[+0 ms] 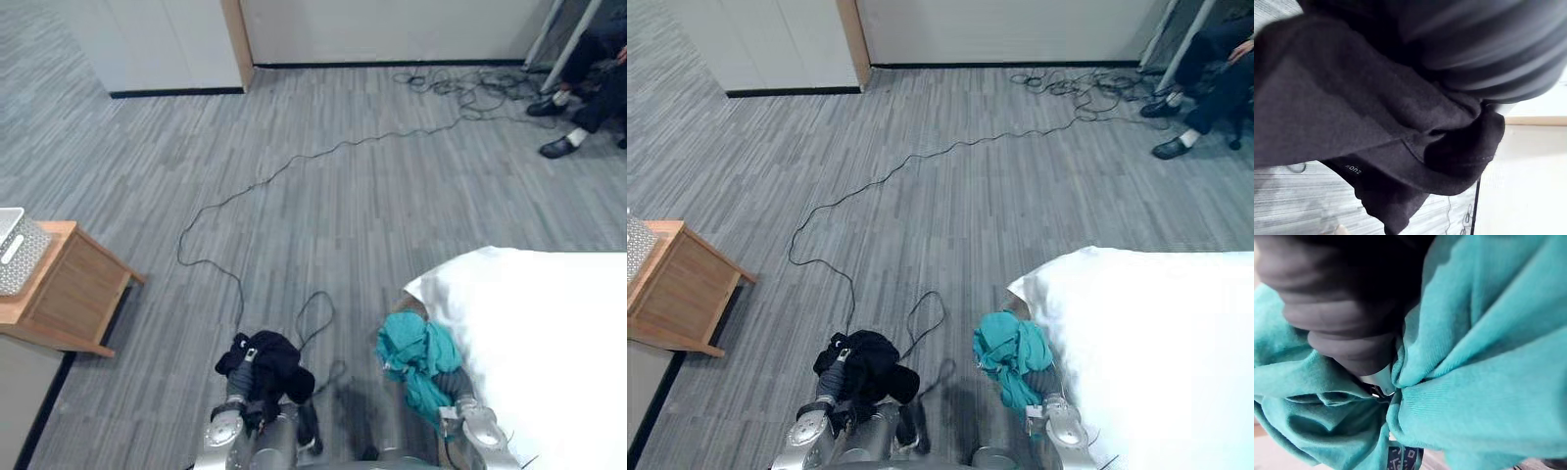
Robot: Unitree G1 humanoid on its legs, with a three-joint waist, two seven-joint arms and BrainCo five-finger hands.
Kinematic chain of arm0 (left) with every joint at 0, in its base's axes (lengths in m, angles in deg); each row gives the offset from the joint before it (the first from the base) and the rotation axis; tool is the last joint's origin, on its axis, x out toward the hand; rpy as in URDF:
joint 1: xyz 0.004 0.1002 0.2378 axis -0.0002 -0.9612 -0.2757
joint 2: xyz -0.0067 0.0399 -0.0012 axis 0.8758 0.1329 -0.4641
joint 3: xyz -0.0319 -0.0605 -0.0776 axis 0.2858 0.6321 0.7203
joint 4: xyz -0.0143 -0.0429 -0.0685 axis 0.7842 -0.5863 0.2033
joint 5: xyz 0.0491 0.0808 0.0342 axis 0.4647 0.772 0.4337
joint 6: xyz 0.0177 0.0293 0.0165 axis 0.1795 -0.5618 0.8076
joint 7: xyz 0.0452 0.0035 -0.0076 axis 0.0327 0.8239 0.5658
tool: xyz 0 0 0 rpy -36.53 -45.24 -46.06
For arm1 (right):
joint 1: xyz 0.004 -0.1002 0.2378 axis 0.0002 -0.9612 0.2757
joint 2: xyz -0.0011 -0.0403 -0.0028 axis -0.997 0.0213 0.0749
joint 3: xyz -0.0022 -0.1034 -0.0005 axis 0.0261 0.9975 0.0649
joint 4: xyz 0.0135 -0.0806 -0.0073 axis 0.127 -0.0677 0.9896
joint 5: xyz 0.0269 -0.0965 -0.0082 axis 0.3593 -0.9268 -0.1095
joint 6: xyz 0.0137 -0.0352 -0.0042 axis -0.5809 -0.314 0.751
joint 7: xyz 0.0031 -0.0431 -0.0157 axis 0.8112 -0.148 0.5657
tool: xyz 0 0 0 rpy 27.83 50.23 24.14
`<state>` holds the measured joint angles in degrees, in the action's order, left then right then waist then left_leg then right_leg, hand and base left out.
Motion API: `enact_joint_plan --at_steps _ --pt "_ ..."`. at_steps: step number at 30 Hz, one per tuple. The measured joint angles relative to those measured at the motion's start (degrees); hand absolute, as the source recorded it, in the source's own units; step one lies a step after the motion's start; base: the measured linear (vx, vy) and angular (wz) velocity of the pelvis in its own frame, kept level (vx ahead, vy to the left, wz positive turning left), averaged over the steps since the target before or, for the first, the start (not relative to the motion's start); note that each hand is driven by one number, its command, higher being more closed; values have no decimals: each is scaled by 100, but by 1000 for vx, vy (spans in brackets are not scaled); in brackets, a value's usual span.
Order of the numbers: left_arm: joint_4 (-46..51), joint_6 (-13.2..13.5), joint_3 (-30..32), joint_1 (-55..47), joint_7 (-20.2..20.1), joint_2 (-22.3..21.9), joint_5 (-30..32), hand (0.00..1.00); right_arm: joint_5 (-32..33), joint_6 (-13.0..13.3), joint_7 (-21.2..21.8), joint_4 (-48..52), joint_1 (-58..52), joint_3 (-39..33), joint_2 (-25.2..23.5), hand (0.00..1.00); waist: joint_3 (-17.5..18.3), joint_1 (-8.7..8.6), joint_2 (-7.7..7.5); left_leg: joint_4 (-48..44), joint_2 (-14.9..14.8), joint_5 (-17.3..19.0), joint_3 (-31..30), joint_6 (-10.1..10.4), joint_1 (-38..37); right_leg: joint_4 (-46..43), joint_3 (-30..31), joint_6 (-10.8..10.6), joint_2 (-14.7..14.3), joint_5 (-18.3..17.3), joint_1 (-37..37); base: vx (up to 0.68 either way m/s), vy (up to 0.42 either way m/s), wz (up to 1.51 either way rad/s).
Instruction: Tidy the bed and pick cloth on bed and put in laundry
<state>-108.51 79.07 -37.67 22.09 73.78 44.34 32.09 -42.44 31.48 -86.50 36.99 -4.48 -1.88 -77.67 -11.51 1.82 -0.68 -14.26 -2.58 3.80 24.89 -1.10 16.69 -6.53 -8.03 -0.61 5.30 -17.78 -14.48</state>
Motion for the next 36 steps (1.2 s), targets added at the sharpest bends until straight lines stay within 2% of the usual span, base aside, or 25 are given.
enact_joint_plan --at_steps 1,3,4,6,7,9,10,12,13,14,16,17,18,19,20,21,22,23,25,28,30,31,33,34,36 --pt "39 -21 1 -6 -3 -2 -2 100 0 -10 8 10 -13 47 -7 100 41 55 -90 -53 89 161 36 -56 16 -196 16 -63 86 -30 99 613 221 -3" --pt "244 -106 6 -46 -5 -86 -58 100 -4 -44 124 21 90 103 33 100 71 80 -120 -88 252 419 19 -407 -14 -1596 65 -563 322 -23 707 497 157 12" --pt "299 -113 8 -51 -20 -56 -60 100 -7 -47 142 10 156 164 -7 100 65 49 -213 -65 442 674 -27 -365 -301 -3800 341 -1519 607 500 1612 539 187 19" --pt "300 -113 0 -74 -5 -53 -57 100 -30 -45 193 -30 162 187 -24 100 59 47 -222 7 549 830 -147 -324 -634 -5032 373 -1490 715 619 2067 526 164 13" --pt "301 -109 -52 -127 16 -70 -54 100 -73 -40 244 -55 105 201 -27 100 45 22 -168 122 581 926 -318 -320 -1052 -5668 157 -1195 799 612 2372 403 105 31" --pt "308 -80 -220 -95 81 -43 -55 100 -76 -22 242 -4 -61 208 -50 100 30 -103 -47 355 577 986 -981 -345 -1606 -5571 -352 -574 732 367 2903 493 71 81" --pt "307 -74 -258 -60 102 14 -55 100 -70 -21 231 30 -119 204 -75 100 17 -132 -19 389 556 1012 -1174 -361 -1709 -5264 -416 -485 678 312 3077 585 -8 138" --pt "283 -80 -316 69 100 90 -48 100 -48 -31 204 183 -384 186 -158 100 4 -372 -2 292 427 1064 -1777 -277 -1863 -2983 -409 -507 522 441 3410 497 -94 175" --pt "239 -76 -376 128 90 119 -47 100 -43 -37 205 295 -561 175 -198 100 3 -426 -23 170 328 1104 -1908 -204 -1957 -1274 -199 -660 473 965 3292 529 -198 192" --pt "191 -71 -404 151 37 187 -49 100 -36 -46 221 396 -687 177 -223 100 -27 -406 -68 13 247 1264 -1964 65 -2155 -272 67 -886 530 1373 3218 541 -234 157" --pt "175 -59 -381 -33 28 257 -54 100 4 -49 265 507 -738 180 -257 100 -45 -359 -169 -325 78 1746 -2050 293 -2503 -256 398 -924 619 1470 3180 609 -392 122" --pt "178 -41 -377 -142 31 311 -55 100 11 -49 293 601 -748 171 -224 100 49 -399 -169 -390 -19 2303 -2260 164 -2704 -720 405 -868 622 1475 3229 759 -527 125" --pt "175 -59 -325 -340 65 376 -111 100 11 -71 339 660 -725 204 -180 100 239 -363 -257 -377 -137 2545 -2351 329 -2963 -1355 306 -615 568 1413 3332 599 -402 96" --pt "173 -83 -255 -460 111 342 -115 100 14 -101 343 693 -682 241 -117 100 320 -344 -204 -676 -152 2527 -2439 357 -2973 -1619 325 -489 478 1547 3344 743 -464 84" --pt "156 -129 -158 -550 132 231 -120 100 55 -161 329 660 -516 309 57 100 340 -370 -72 -2215 -427 2049 -2552 571 -2445 -2204 225 -428 323 1462 3358 815 -509 44" --pt "103 -158 -145 -636 171 -7 -121 100 77 -257 350 616 -334 325 343 100 308 -223 401 -3762 -925 1227 -2442 140 -1760 -2229 43 -221 -3 1125 3094 788 -451 23" --pt "79 -189 -149 -649 174 -106 -112 100 76 -295 361 623 -213 329 402 100 277 -142 572 -4281 -1106 525 -2462 68 -1466 -2063 0 -126 -141 1072 2892 638 -335 -4" --pt "88 -212 -153 -659 201 -241 -105 100 74 -353 368 627 -78 308 436 100 172 -46 642 -4880 -1088 573 -2464 165 -980 -1706 -95 22 -201 1017 2462 522 -216 33" --pt "119 -212 -139 -664 190 -265 -100 100 56 -382 377 631 31 298 373 100 78 -76 563 -4689 -688 1006 -2010 369 -456 -1107 -344 75 -82 966 1718 676 -317 56" --pt "466 -195 -15 -691 141 -227 -104 100 -22 -385 412 830 73 349 289 100 -13 69 373 -2465 -244 1050 -270 354 -200 -187 -824 58 -39 981 674 592 -255 59" --pt "651 -189 -8 -730 129 -248 -104 100 -72 -413 460 960 47 340 320 100 -19 43 365 -949 50 883 529 464 -172 96 -1201 -144 -155 906 203 566 -194 82" --pt "814 -191 -11 -792 132 -247 -104 100 -71 -458 457 958 34 330 344 100 -15 51 369 -124 153 664 837 353 -184 186 -1354 -308 -304 781 -104 535 -130 59" --pt "862 -245 -52 -842 136 -255 -104 100 -62 -480 458 945 -71 414 483 100 116 234 375 356 139 402 1049 -111 -172 -86 -1403 -389 -480 306 -377 587 -95 19" --pt "842 -319 -49 -830 142 -264 -99 100 -46 -484 456 823 -48 425 480 100 245 281 316 207 193 -15 1006 -808 -140 -573 -1413 -380 -387 43 -285 691 -30 21" --pt "785 -396 -70 -793 143 -348 -32 100 14 -480 439 579 -64 386 430 100 483 175 92 212 460 -29 796 -1105 -185 -2787 -1407 -484 175 160 584 615 13 62"
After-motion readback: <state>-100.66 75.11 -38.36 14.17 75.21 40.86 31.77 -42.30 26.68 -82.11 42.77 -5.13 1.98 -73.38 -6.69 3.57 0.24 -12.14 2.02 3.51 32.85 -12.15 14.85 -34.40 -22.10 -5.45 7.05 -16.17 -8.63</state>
